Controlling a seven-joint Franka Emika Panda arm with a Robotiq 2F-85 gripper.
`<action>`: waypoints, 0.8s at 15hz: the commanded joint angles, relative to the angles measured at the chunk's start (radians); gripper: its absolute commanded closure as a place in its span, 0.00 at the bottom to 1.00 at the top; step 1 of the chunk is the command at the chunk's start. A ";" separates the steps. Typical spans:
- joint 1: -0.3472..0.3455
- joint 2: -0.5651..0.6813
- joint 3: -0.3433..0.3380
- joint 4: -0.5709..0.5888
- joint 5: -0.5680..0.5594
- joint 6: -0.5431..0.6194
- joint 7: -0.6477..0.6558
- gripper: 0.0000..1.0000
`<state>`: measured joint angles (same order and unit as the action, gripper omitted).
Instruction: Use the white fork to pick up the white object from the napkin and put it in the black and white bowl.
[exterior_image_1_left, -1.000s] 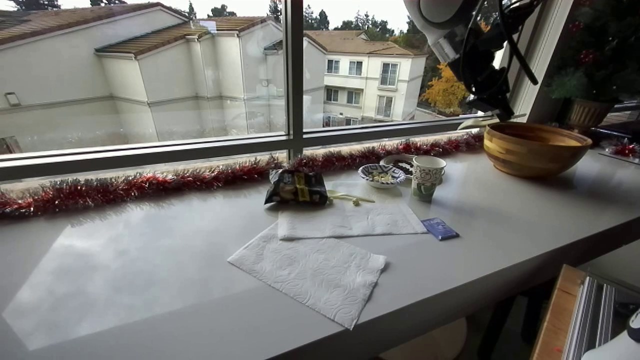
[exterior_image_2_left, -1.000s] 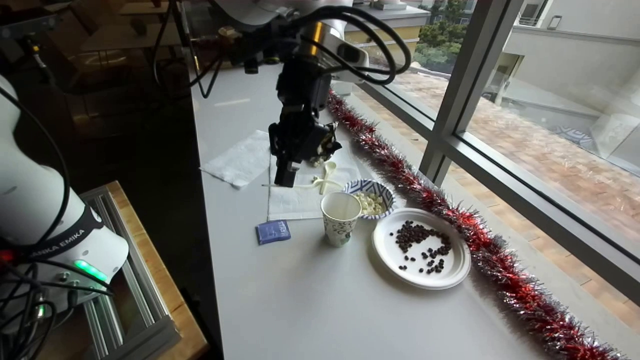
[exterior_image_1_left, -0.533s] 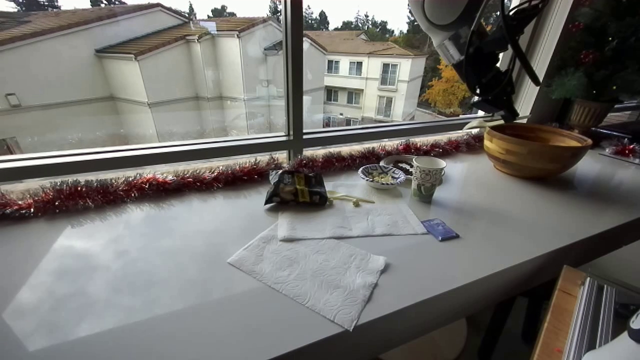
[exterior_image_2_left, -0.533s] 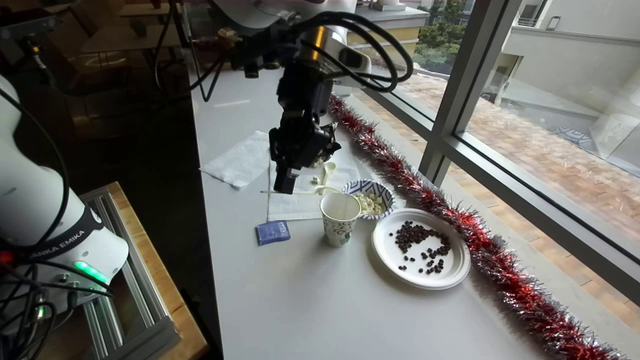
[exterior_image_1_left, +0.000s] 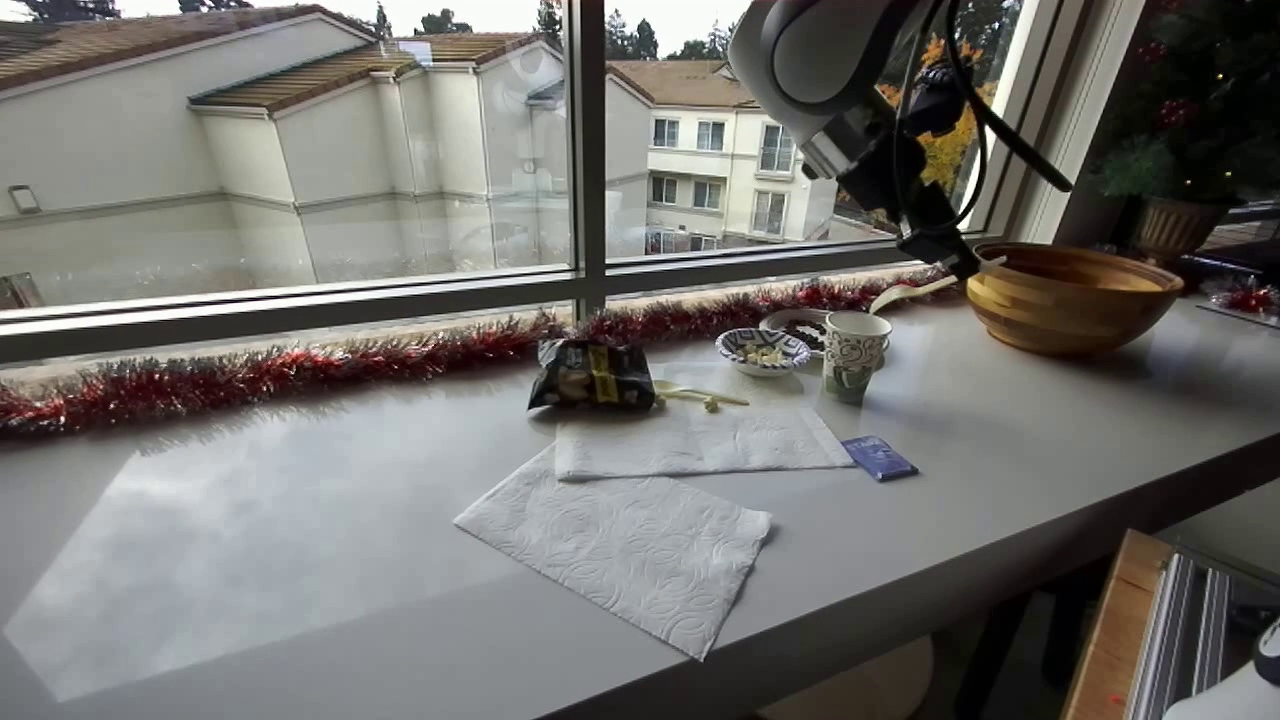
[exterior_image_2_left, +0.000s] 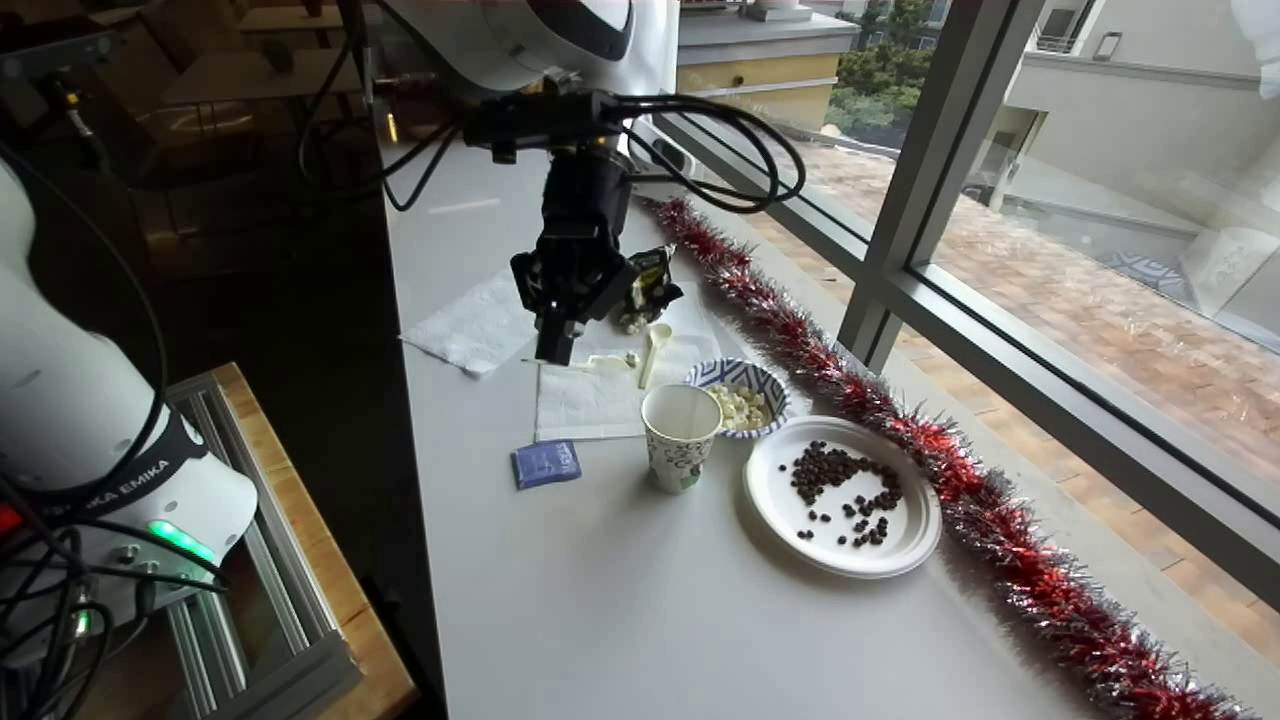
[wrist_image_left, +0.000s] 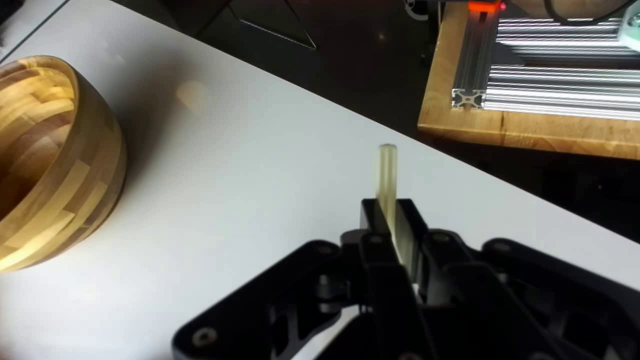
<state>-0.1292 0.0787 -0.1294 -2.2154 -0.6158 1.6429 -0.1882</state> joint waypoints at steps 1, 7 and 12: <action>0.035 0.074 0.043 0.040 -0.014 -0.055 -0.111 0.97; 0.047 0.176 0.088 0.126 0.011 -0.019 -0.273 0.97; 0.047 0.259 0.105 0.212 0.017 0.000 -0.312 0.97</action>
<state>-0.0800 0.2761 -0.0343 -2.0700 -0.6145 1.6376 -0.4654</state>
